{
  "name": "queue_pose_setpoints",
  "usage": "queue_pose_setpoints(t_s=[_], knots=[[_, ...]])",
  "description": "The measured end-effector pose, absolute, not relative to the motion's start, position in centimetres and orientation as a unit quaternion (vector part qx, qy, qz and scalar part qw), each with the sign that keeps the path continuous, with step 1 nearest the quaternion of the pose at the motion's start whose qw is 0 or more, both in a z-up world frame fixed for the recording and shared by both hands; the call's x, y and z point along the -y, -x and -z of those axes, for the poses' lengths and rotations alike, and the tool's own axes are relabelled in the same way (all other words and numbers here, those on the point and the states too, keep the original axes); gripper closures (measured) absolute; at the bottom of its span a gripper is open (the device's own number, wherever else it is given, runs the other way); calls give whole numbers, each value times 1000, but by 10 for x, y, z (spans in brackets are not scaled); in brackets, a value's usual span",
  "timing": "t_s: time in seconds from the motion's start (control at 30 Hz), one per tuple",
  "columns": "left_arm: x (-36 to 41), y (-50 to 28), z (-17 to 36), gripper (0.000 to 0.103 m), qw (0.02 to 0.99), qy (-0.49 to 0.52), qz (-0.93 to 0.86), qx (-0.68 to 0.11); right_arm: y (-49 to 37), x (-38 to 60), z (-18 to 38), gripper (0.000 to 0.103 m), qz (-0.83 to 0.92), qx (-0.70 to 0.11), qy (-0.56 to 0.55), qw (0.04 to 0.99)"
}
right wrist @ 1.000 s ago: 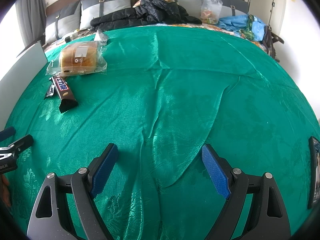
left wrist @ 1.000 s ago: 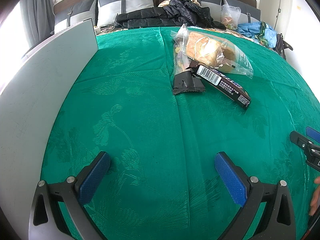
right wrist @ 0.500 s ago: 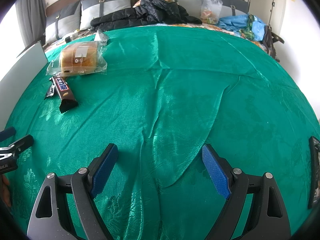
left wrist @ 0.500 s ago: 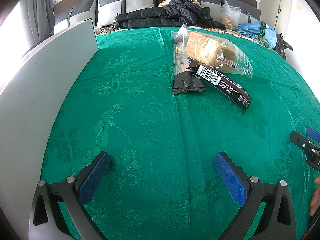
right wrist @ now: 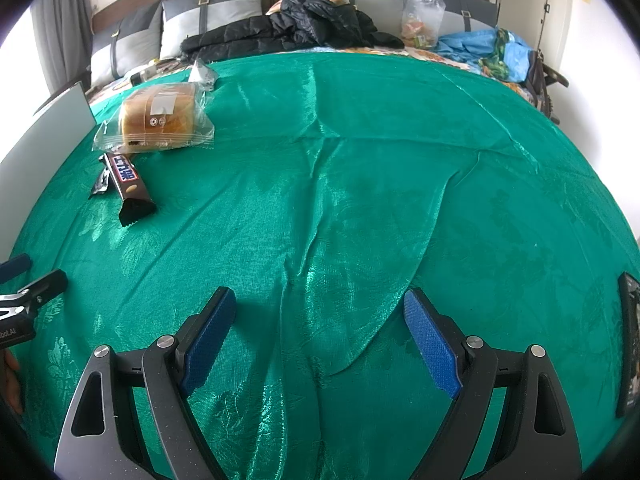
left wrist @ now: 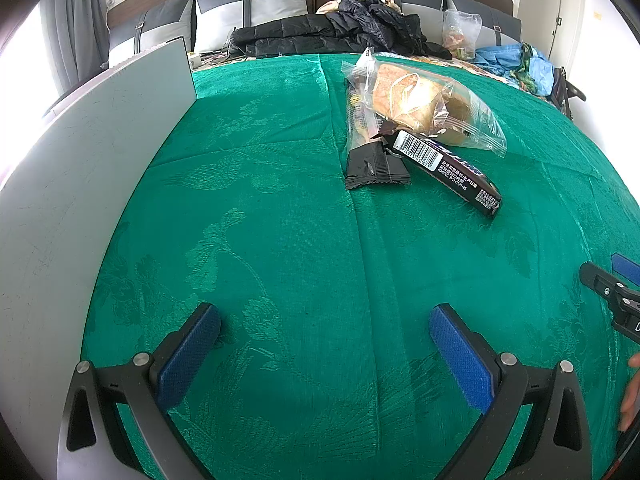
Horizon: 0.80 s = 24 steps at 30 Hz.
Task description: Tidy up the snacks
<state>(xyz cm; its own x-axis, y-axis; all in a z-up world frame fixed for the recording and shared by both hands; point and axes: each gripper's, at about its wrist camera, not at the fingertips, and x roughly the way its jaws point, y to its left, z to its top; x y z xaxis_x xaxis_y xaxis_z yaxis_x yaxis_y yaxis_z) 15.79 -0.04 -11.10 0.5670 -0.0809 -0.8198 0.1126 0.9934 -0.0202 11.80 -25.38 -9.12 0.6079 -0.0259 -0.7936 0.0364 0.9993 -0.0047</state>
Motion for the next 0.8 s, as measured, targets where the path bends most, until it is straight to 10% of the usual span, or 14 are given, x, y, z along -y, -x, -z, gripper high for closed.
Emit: queue_pose_setpoints(t_s=[0.8], knots=[[3, -157, 111, 0, 886, -7, 34, -463, -116, 252, 93, 15, 18, -443, -5, 896]])
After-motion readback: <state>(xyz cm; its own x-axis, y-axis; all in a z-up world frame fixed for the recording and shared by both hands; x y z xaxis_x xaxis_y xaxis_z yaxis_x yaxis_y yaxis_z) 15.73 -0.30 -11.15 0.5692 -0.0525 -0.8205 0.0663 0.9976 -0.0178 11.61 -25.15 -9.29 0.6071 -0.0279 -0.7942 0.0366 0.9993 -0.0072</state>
